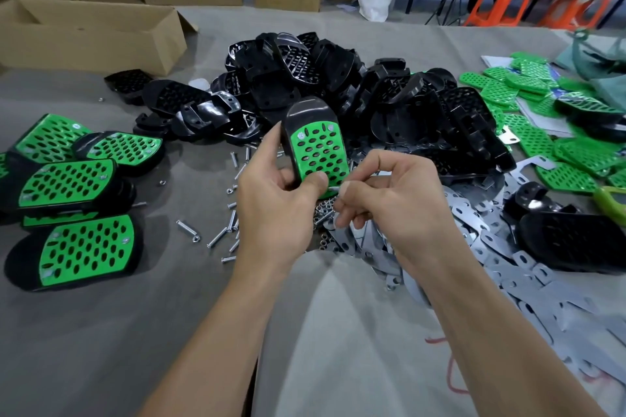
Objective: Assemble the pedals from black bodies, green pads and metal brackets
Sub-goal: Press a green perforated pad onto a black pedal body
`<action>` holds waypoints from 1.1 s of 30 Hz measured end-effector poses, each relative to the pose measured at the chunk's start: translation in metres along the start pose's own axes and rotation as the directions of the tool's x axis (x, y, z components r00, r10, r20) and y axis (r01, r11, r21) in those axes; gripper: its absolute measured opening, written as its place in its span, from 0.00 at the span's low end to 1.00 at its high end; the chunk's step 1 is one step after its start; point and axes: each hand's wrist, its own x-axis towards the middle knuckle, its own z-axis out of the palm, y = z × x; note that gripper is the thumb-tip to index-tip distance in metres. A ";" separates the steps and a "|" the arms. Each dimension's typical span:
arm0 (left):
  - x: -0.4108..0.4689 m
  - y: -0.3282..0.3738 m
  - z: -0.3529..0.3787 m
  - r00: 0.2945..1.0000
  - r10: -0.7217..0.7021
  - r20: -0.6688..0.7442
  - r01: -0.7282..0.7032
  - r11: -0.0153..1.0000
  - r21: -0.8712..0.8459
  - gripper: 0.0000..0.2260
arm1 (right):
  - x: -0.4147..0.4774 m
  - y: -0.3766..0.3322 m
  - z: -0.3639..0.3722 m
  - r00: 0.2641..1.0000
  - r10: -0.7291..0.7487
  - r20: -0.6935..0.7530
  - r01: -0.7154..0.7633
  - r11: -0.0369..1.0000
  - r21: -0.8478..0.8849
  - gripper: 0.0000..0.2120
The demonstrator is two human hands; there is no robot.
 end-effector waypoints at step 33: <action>-0.003 0.004 0.003 0.994 -0.106 -0.001 0.106 0.993 0.053 0.26 | 0.006 0.012 -0.009 0.989 0.044 0.144 -0.049 0.998 0.029 0.16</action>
